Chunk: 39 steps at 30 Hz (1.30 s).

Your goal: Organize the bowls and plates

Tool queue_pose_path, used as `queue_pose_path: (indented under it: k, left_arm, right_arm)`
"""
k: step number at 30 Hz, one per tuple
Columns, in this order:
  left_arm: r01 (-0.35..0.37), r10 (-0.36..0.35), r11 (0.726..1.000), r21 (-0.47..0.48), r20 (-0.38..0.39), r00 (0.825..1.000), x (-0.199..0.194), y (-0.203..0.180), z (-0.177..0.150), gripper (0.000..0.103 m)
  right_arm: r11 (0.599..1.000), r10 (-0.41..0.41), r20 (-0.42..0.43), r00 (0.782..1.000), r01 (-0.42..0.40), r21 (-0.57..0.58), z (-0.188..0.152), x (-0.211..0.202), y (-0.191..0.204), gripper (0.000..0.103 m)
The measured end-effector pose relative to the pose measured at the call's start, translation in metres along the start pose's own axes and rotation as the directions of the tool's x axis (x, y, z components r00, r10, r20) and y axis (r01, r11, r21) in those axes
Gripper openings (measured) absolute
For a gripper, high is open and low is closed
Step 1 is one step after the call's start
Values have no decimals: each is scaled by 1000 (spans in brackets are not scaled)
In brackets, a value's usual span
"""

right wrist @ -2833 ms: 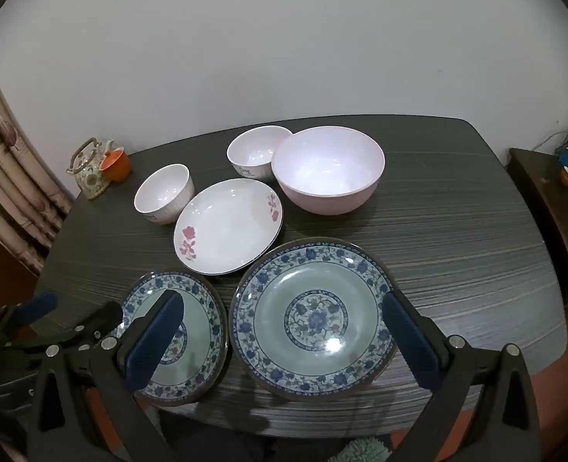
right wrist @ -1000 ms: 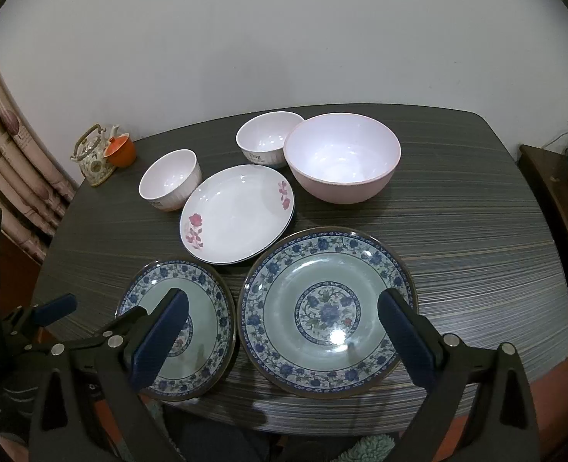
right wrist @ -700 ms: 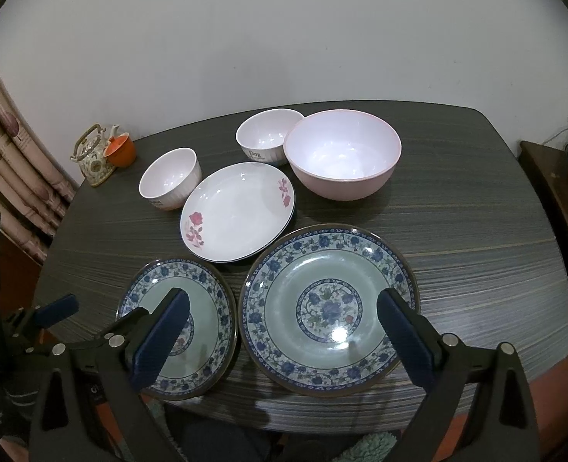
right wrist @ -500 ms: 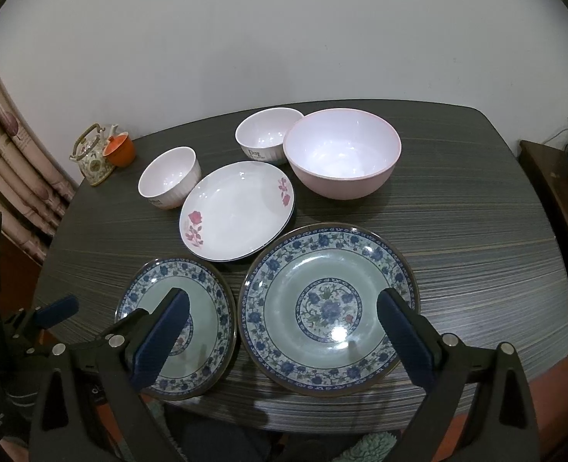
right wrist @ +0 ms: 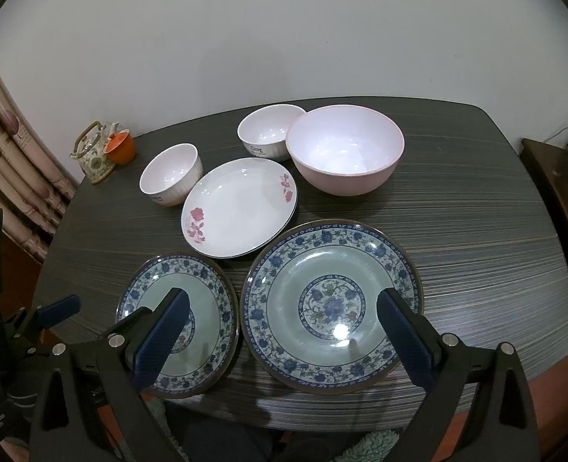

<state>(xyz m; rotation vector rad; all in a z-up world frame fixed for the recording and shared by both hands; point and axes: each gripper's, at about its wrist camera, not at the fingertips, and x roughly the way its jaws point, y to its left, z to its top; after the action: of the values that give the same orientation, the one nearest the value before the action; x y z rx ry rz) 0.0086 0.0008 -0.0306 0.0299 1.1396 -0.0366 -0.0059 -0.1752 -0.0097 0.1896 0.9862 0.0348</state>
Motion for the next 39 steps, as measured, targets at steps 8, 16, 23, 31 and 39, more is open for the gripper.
queue_pose_path:
  k: [8, 16, 23, 31, 39]
  left_arm:
    - [2, -2, 1000, -1, -3, 1000, 0, 0, 0, 103]
    - [5, -5, 1000, -8, -8, 1000, 5, 3, -1, 103]
    - [5, -5, 1000, -16, -14, 1000, 8, 7, -3, 103]
    - [-4, 3, 999, -47, -25, 1000, 15, 23, -6, 103]
    - [14, -19, 994, -107, -41, 999, 23, 53, -7, 87]
  right_arm:
    - [1000, 2, -2, 1000, -2, -3, 0, 0, 1, 97]
    - [1000, 19, 4, 1000, -19, -12, -2, 0, 6, 97]
    - [999, 41, 4, 999, -41, -32, -5, -1, 12, 97]
    - [997, 81, -46, 996, -82, -16, -11, 11, 12, 88]
    - [989, 144, -100, 984, -145, -3, -21, 27, 13, 73]
